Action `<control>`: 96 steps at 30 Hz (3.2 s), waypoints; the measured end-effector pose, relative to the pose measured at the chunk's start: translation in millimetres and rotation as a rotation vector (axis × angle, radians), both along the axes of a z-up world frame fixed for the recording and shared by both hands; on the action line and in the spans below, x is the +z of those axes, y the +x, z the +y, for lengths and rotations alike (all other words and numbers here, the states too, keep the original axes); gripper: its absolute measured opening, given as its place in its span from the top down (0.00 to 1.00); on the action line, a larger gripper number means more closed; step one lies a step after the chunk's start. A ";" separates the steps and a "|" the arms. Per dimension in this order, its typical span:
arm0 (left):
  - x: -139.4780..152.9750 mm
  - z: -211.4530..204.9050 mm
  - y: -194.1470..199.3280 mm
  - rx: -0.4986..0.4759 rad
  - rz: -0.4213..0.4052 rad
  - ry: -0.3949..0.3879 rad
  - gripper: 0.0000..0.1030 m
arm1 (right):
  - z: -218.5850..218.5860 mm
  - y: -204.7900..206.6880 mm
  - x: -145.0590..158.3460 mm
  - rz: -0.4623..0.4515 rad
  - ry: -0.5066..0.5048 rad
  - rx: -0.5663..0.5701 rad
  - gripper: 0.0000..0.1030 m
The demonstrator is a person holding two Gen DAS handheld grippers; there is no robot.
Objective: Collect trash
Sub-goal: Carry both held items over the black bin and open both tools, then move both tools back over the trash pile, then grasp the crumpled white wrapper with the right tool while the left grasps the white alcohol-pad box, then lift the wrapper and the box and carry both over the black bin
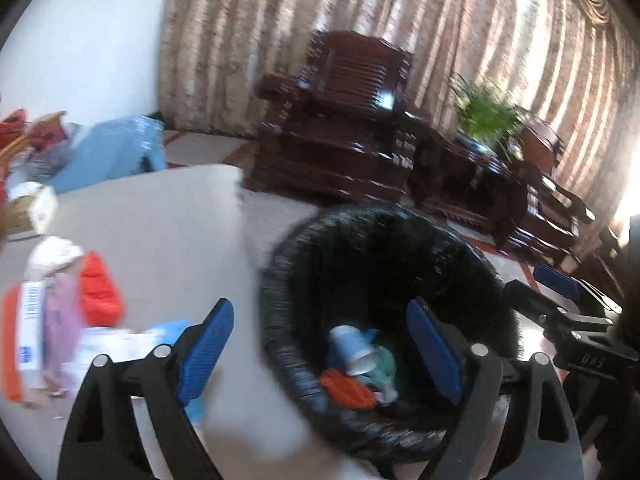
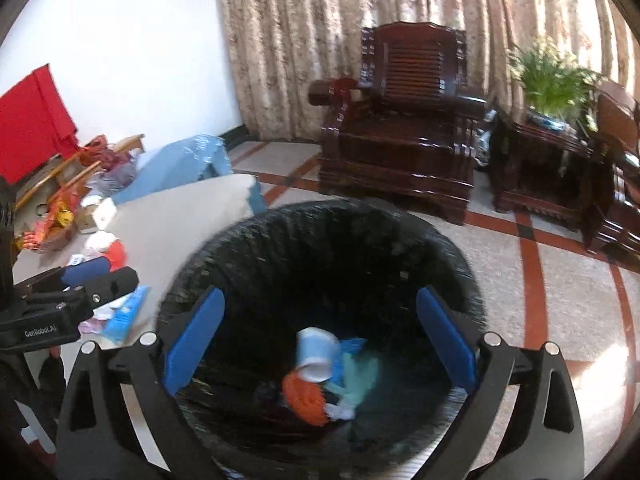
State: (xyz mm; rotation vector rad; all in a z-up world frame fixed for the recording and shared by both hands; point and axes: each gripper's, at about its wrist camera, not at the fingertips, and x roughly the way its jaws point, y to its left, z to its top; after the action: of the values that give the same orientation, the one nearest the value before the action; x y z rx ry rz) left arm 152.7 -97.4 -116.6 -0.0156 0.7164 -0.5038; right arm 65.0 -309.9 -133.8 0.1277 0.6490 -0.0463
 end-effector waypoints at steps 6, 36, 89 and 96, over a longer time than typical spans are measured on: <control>17.8 82.6 -12.0 0.188 -0.072 0.042 0.16 | 55.7 15.3 13.3 -0.037 0.014 0.115 0.08; -37.9 252.2 -26.4 0.573 -0.022 0.144 0.16 | 278.2 106.3 -70.4 0.136 -0.024 0.478 0.27; -37.7 241.0 -16.3 0.471 0.043 -0.004 0.99 | 253.3 79.9 -15.4 0.062 0.041 0.571 0.84; -47.9 221.4 -17.6 0.424 0.069 0.005 0.99 | 244.7 79.4 -16.9 0.071 0.039 0.551 0.84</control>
State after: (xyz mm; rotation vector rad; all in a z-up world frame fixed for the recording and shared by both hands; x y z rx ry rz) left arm 135.1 124.0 -164.5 -0.1771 0.7567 -0.0962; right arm 144.4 -65.2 -150.7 -0.0180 0.7378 0.4944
